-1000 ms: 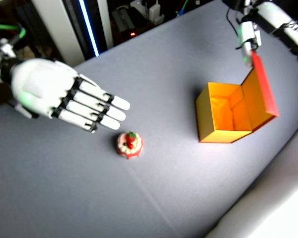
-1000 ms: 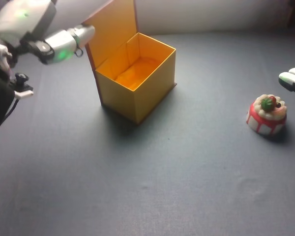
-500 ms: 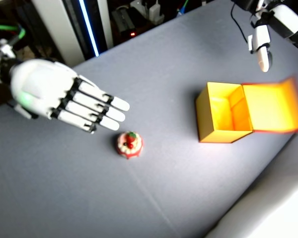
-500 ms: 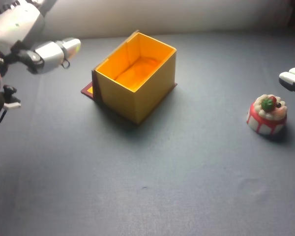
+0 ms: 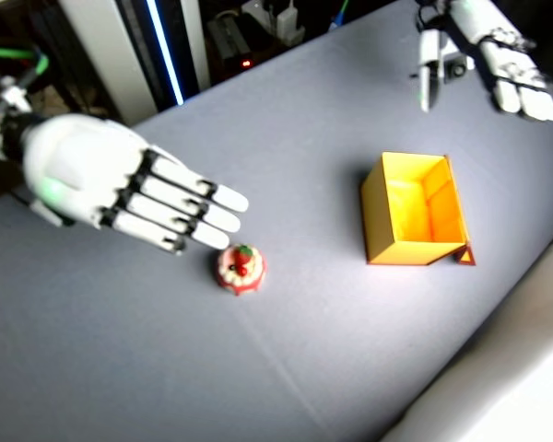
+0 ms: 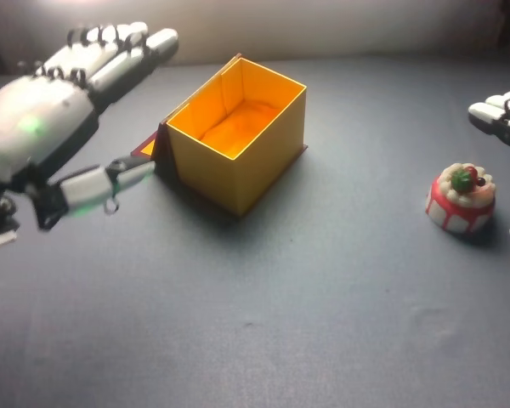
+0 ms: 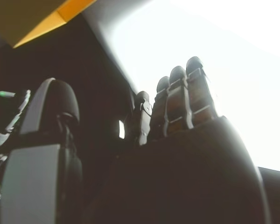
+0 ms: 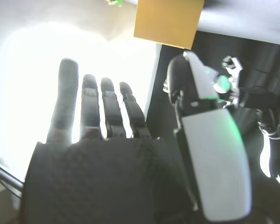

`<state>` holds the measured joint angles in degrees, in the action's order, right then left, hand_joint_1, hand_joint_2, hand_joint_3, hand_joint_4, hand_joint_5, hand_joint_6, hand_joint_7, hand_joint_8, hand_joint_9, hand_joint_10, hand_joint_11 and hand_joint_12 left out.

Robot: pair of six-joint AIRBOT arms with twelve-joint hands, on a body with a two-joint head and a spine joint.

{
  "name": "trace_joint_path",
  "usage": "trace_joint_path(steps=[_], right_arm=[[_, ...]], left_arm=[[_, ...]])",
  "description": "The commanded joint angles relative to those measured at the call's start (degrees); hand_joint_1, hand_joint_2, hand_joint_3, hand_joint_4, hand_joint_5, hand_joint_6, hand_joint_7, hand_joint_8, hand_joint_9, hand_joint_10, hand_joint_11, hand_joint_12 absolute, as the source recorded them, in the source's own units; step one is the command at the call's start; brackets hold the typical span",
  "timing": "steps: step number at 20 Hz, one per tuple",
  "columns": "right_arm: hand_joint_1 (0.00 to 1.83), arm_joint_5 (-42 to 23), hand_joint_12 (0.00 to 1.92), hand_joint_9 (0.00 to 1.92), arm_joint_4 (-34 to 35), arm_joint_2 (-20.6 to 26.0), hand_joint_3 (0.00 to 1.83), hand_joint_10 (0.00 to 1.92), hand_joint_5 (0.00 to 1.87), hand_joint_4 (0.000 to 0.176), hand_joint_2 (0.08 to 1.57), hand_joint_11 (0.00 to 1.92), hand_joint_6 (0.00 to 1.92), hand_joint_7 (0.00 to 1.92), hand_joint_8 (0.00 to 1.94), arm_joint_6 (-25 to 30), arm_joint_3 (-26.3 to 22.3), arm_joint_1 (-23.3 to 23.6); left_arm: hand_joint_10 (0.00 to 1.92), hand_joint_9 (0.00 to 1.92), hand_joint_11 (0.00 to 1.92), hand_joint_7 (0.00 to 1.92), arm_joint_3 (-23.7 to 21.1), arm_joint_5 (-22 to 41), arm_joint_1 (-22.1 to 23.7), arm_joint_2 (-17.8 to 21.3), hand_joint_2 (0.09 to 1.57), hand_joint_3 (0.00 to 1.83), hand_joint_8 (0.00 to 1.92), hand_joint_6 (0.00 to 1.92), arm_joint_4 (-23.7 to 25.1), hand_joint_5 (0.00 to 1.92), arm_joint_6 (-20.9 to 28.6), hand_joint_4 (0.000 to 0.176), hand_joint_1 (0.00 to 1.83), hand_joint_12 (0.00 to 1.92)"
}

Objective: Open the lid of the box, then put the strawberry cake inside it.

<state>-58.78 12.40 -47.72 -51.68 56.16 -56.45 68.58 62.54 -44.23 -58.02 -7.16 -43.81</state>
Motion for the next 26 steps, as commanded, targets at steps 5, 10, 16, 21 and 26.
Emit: trace_joint_path(steps=[5, 10, 16, 21, 26], right_arm=[[0.90, 5.18, 0.00, 0.00, 0.41, -3.50, 0.00, 0.00, 0.00, 0.000, 1.22, 0.00, 0.00, 0.00, 0.00, -1.32, 4.70, 6.27], [1.05, 15.20, 0.01, 0.02, 0.48, -8.32, 0.00, 0.01, 0.02, 0.000, 1.16, 0.01, 0.01, 0.01, 0.01, -2.57, 10.34, 11.51], [1.06, 20.90, 0.68, 0.14, 0.92, -10.80, 0.00, 0.04, 0.14, 0.000, 1.16, 0.00, 0.02, 0.18, 0.01, -3.86, 13.39, 13.75], [1.31, 22.10, 1.82, 0.73, 1.35, -11.52, 0.00, 1.52, 0.58, 0.000, 1.26, 0.56, 1.25, 0.74, 1.39, -4.12, 14.49, 14.56], [1.21, 20.74, 1.92, 0.85, -2.07, -10.46, 0.00, 1.82, 0.59, 0.000, 1.31, 0.94, 1.26, 0.68, 1.73, -4.14, 12.89, 17.17]], left_arm=[[0.00, 0.00, 0.00, 0.00, -3.32, 10.54, -6.03, 3.43, 1.30, 0.01, 0.00, 0.00, 1.98, 0.00, 2.12, 0.071, 0.90, 0.00], [0.00, 0.00, 0.00, 0.00, -5.93, 14.06, -10.72, 5.75, 1.24, 0.00, 0.00, 0.01, 2.96, 0.17, 2.86, 0.091, 0.94, 0.33], [0.00, 0.00, 0.00, 0.00, -6.58, 15.53, -12.25, 6.02, 1.25, 0.00, 0.00, 0.00, 3.42, 0.15, 3.43, 0.069, 0.92, 0.54], [0.00, 0.00, 0.00, 0.00, -6.69, 16.31, -12.63, 6.06, 1.25, 0.00, 0.00, 0.00, 3.41, 0.16, 3.54, 0.030, 0.92, 0.58], [0.00, 0.00, 0.00, 0.00, -6.83, 16.91, -13.18, 6.15, 1.26, 0.00, 0.00, 0.00, 3.20, 0.13, 3.56, 0.035, 0.90, 0.45]])
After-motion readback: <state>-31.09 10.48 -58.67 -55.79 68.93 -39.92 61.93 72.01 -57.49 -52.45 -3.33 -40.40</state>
